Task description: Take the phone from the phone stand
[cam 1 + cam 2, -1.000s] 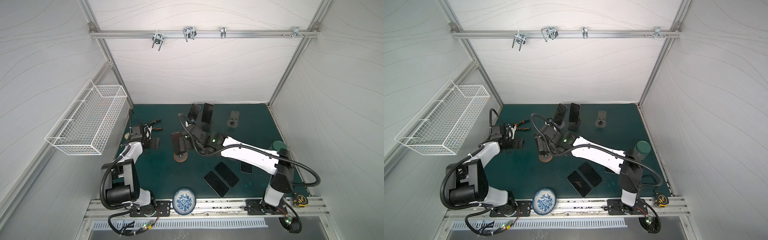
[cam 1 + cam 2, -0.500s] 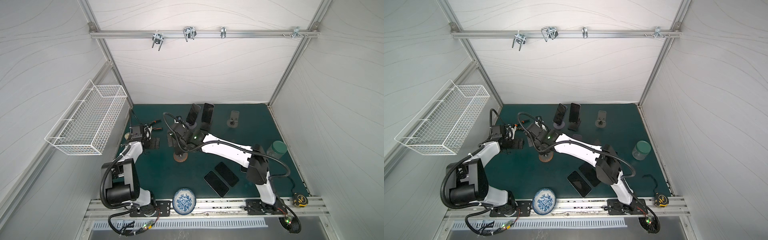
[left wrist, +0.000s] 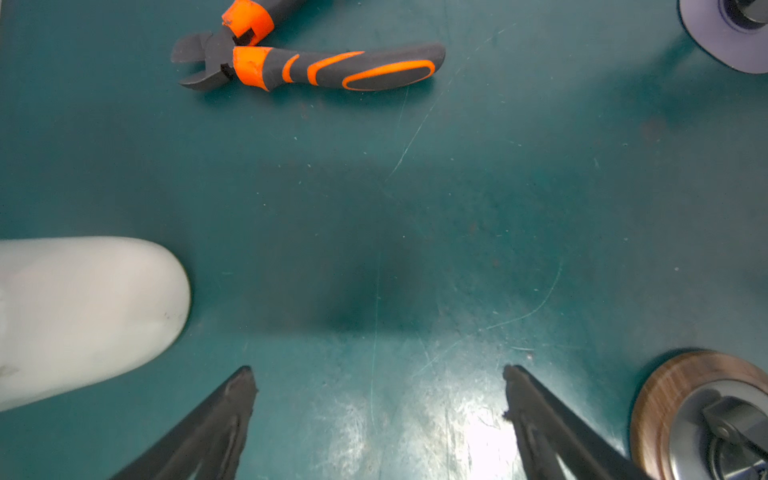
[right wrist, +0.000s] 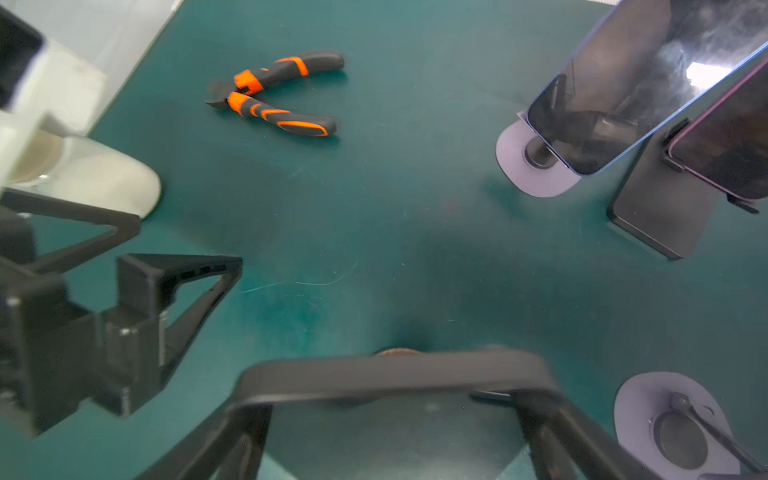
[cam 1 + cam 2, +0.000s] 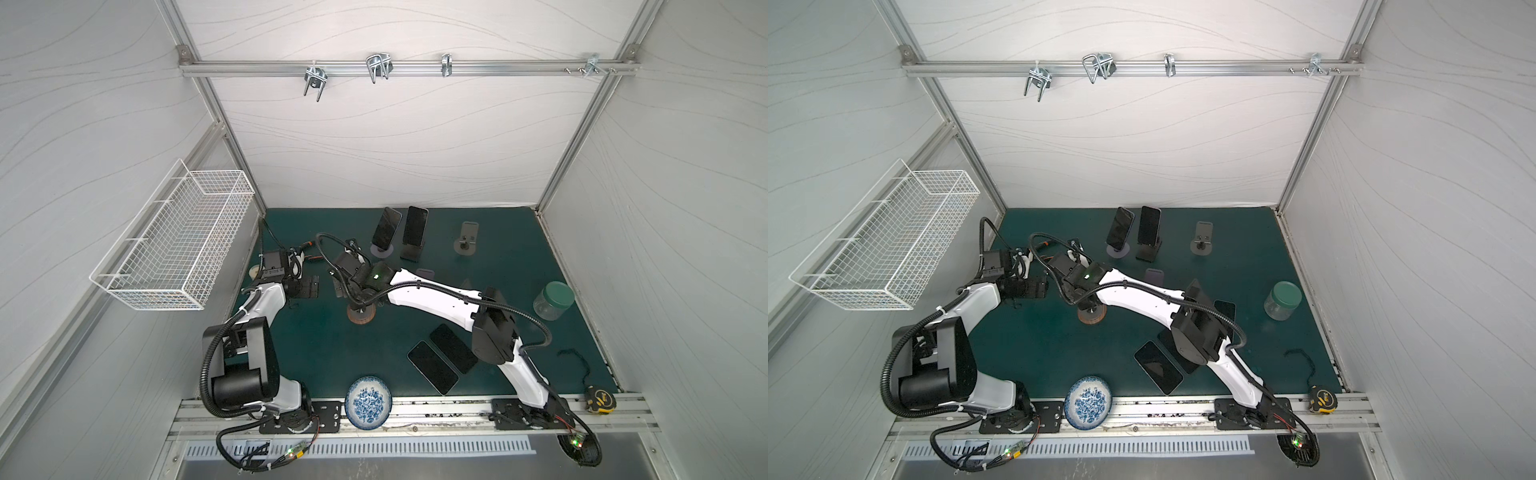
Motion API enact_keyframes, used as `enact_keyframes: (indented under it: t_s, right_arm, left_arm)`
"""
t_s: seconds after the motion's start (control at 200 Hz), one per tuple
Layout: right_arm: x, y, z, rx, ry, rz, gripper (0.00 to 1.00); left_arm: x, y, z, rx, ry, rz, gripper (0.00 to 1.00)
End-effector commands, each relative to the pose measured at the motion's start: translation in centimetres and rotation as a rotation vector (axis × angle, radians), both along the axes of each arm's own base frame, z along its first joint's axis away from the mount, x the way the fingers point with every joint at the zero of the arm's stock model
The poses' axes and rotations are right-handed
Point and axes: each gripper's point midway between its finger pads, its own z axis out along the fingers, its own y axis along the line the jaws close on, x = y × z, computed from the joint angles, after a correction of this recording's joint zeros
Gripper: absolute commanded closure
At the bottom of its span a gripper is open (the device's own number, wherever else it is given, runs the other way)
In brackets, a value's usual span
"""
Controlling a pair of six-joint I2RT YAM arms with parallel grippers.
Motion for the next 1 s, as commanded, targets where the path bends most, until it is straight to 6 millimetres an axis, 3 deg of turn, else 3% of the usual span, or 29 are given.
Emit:
enact_keyframes:
  t_s: [0.0,0.35,0.995]
  right_arm:
    - [0.7,-0.6,-0.6,-0.026,-0.008,-0.051,0.11]
    - [1.0,-0.2,-1.6,-0.043,-0.014,-0.068,0.17]
    - [-0.6,-0.2,4.6,0.059,-0.032,0.01,0.4]
  left_arm:
    - [1.1,0.1,1.4,0.013,-0.048,-0.015,0.05]
    - [1.0,0.0,1.6,0.012,-0.055,-0.024,0.05]
    - [1.0,0.1,1.6,0.016,-0.058,-0.018,0.05]
